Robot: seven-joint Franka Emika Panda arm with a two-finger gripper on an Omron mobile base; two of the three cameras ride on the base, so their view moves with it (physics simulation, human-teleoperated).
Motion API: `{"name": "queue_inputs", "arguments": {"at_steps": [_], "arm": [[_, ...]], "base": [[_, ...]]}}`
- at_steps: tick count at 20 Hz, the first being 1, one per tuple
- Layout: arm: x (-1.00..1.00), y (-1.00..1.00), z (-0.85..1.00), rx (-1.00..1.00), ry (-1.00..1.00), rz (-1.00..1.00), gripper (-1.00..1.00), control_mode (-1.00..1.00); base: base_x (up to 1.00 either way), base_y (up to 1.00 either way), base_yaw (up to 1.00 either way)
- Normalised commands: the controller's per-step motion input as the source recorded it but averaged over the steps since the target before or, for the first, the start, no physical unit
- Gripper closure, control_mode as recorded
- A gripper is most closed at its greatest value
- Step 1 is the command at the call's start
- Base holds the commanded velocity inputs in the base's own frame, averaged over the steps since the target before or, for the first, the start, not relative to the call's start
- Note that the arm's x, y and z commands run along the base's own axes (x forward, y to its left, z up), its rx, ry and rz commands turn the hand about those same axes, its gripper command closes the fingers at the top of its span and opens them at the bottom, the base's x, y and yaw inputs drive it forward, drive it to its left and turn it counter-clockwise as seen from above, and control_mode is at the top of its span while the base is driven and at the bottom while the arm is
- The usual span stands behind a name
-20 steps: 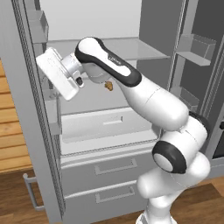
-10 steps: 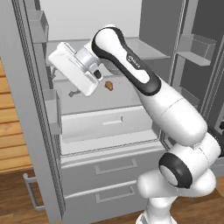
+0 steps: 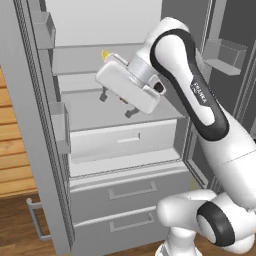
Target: Grab a lemon wedge from the fridge and one ice cube from the ice bowl, and put them in the glass of lemonade.
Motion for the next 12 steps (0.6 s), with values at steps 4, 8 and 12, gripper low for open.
{"name": "queue_inputs", "arguments": {"at_steps": [4, 8, 12], "arm": [[-0.47, -1.0, 0.01, -0.33, -0.1, -0.05, -1.0, -1.0], [-0.42, -1.0, -0.06, -0.36, -0.1, -0.05, -1.0, -1.0], [-0.37, -1.0, -0.54, -0.33, -0.21, -0.04, -1.0, -1.0]], "base": [[0.0, 0.0, 0.0], [0.0, 0.0, 0.0], [0.0, 0.0, 0.0]]}}
